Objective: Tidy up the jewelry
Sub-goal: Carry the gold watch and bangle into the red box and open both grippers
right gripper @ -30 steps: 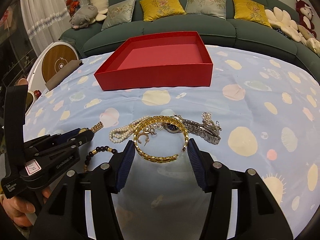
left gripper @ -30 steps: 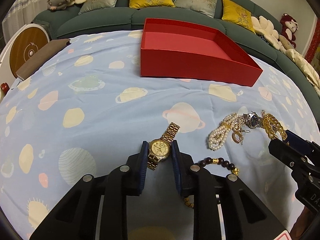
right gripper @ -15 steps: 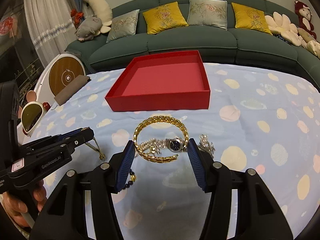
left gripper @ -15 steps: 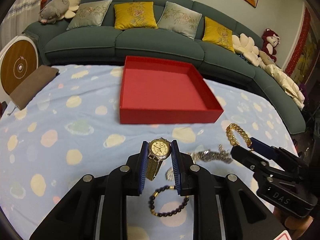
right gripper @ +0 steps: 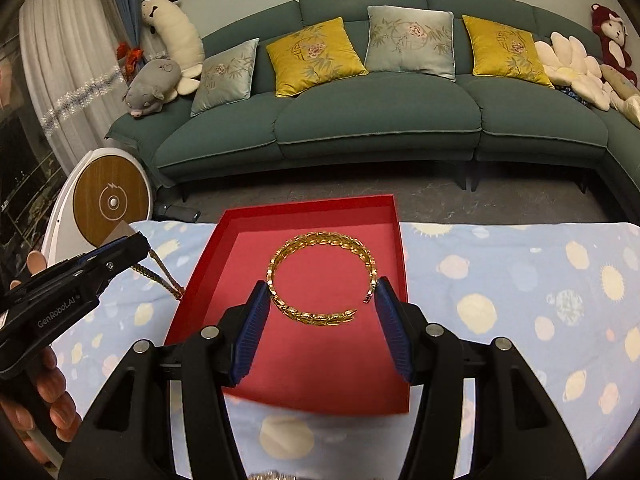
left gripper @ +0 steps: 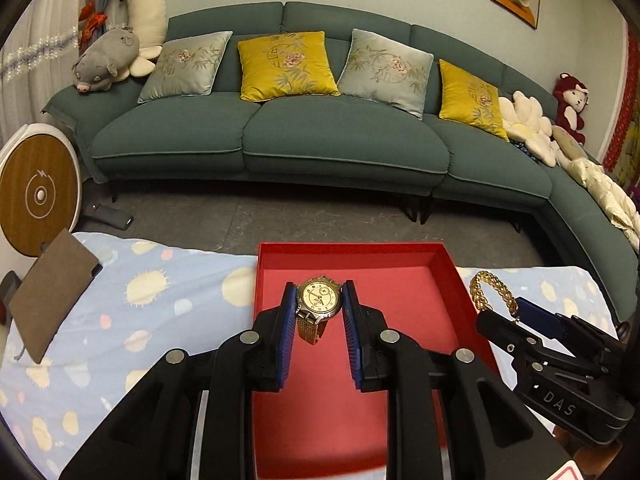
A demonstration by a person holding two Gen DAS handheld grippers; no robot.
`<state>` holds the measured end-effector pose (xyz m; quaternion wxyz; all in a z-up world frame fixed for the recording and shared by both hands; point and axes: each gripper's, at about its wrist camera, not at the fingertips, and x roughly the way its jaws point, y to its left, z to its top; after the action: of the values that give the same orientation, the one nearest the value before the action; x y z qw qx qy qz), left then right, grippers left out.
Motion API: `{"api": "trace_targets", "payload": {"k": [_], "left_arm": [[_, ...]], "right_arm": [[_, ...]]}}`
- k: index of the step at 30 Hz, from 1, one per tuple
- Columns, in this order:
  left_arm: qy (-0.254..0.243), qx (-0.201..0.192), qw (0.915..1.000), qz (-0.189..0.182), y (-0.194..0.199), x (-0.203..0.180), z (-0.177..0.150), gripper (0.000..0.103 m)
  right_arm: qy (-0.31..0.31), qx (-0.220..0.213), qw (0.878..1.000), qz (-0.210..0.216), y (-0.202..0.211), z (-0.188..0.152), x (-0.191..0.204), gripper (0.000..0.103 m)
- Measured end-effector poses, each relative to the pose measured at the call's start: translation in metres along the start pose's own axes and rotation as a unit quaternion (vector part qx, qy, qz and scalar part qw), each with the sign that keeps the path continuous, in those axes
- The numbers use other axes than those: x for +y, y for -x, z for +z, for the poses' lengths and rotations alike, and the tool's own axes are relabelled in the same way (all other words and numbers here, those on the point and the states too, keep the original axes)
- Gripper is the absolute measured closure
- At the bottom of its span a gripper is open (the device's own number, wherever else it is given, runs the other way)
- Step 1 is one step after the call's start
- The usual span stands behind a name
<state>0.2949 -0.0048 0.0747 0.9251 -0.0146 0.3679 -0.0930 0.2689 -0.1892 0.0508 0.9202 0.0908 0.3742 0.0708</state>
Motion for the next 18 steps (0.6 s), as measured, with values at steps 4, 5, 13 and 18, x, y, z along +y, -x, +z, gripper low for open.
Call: {"api": "trace_targets", "payload": {"k": [4,5,13,18], "left_arm": [[0.003,0.025,0.9995,0.016,-0.049,0.003,0.008,0.083],[0.005,0.032,0.9993,0.02,-0.059,0.005,0.01,0.083],[0.003,0.065,0.9967,0.048,-0.109,0.009,0.003,0.083],[0.004,0.068,0.9955,0.066,-0.111,0.007,0.002,0.081]], "right_arm": [[-0.005,0.018,1.0,-0.011,-0.044,0.019,-0.007,0.05],[-0.003,0.024,1.0,-0.015,-0.054,0.021,-0.008,0.05],[0.008,0.055,0.998,-0.043,-0.106,0.027,-0.015,0.05],[0.018,0.061,0.997,-0.053,-0.113,0.027,-0.014,0.049]]}}
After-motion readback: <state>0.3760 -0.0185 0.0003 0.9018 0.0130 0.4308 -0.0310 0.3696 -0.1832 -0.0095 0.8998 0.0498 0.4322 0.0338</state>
